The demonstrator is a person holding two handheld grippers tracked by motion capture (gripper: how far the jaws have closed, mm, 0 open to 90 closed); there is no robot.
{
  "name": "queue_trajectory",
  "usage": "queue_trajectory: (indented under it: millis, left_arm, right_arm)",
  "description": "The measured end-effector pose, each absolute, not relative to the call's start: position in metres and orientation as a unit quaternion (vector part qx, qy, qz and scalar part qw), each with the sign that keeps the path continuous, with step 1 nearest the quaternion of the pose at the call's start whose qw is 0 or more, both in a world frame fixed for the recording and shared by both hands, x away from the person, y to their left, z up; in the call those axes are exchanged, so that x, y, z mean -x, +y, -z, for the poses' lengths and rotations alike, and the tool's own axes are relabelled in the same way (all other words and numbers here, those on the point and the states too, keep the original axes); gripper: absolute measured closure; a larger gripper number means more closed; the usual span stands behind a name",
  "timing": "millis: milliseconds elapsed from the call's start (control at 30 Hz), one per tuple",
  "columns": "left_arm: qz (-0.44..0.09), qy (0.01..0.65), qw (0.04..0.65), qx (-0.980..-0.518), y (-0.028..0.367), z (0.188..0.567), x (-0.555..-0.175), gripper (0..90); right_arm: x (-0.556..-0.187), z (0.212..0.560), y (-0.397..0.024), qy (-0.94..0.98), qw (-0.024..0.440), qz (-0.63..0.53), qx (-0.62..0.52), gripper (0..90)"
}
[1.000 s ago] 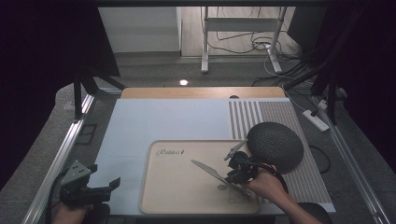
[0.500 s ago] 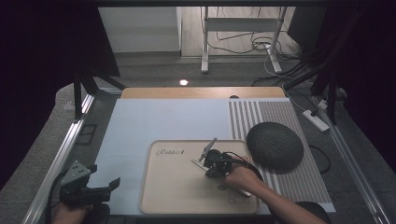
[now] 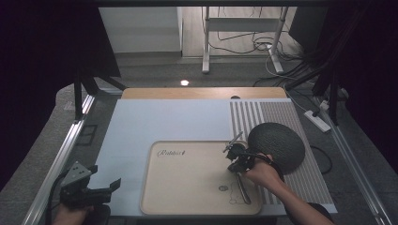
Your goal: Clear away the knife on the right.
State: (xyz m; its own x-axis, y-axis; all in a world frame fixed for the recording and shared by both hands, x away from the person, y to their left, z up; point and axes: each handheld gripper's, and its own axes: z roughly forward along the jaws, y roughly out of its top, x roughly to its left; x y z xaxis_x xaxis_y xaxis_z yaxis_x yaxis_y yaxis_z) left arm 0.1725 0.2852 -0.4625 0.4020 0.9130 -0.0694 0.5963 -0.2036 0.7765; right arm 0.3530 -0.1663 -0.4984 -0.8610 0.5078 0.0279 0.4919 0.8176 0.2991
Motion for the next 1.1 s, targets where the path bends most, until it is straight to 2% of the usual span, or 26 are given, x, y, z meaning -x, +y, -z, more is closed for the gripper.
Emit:
queue_trajectory:
  millis: [467,800,1100]
  left_arm:
    - [-0.209,0.505,0.38,-0.746,0.285,0.462,-0.172,4.8]
    - [-0.209,0.505,0.379,-0.747,0.285,0.462,-0.173,4.8]
    - [-0.207,0.506,0.38,-0.746,0.286,0.462,-0.173,4.8]
  right_arm:
    - [-0.347,0.497,-0.203,0.941,0.018,-0.155,-0.299,90.0]
    - [-0.348,0.496,-0.203,0.943,0.016,-0.148,-0.299,89.7]
    - [-0.347,0.489,-0.203,0.941,0.024,-0.169,-0.291,85.6]
